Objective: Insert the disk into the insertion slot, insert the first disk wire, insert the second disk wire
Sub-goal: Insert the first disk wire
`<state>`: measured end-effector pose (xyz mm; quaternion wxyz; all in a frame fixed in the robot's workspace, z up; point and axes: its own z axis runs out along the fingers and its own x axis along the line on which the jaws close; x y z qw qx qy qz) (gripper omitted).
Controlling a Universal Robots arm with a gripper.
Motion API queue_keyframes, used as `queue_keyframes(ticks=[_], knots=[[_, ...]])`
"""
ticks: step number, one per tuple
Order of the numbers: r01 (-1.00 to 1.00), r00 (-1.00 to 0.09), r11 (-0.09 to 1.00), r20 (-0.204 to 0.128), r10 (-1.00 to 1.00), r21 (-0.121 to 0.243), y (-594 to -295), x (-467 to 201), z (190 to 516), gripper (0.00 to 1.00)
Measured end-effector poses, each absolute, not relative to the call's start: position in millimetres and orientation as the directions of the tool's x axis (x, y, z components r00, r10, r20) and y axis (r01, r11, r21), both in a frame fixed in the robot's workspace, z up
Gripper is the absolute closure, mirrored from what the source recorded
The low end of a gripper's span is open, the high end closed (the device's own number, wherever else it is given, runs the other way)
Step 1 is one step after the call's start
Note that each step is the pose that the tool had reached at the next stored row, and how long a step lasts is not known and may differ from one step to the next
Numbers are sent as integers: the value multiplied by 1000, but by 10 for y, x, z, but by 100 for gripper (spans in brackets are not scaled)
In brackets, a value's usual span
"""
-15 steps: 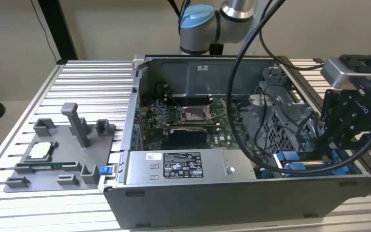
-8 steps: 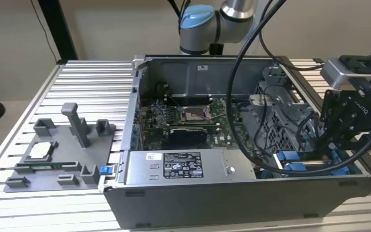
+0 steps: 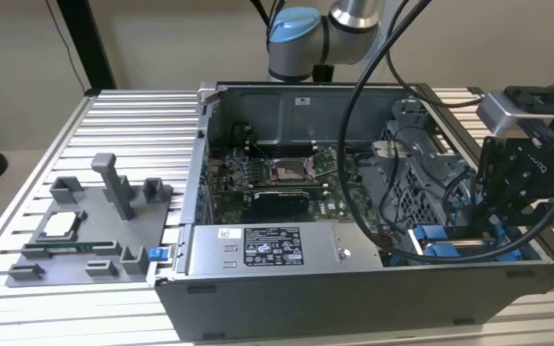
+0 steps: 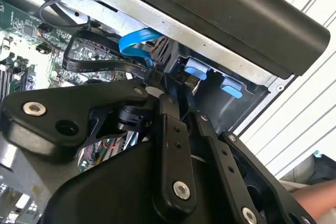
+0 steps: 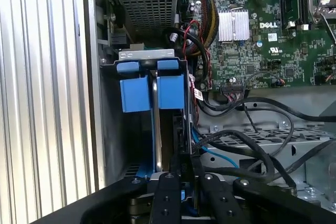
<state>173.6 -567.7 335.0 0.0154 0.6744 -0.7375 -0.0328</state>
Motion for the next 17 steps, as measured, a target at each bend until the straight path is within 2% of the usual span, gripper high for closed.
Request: queue_keyframes(ticks=[8, 9, 17], knots=[[-994, -90, 88, -23, -996, 69, -5677, 1735, 3340, 100], [-994, -90, 88, -23, -996, 69, -5677, 1734, 3339, 0], [-994, -90, 88, -23, -996, 70, -5678, 1730, 3396, 0]])
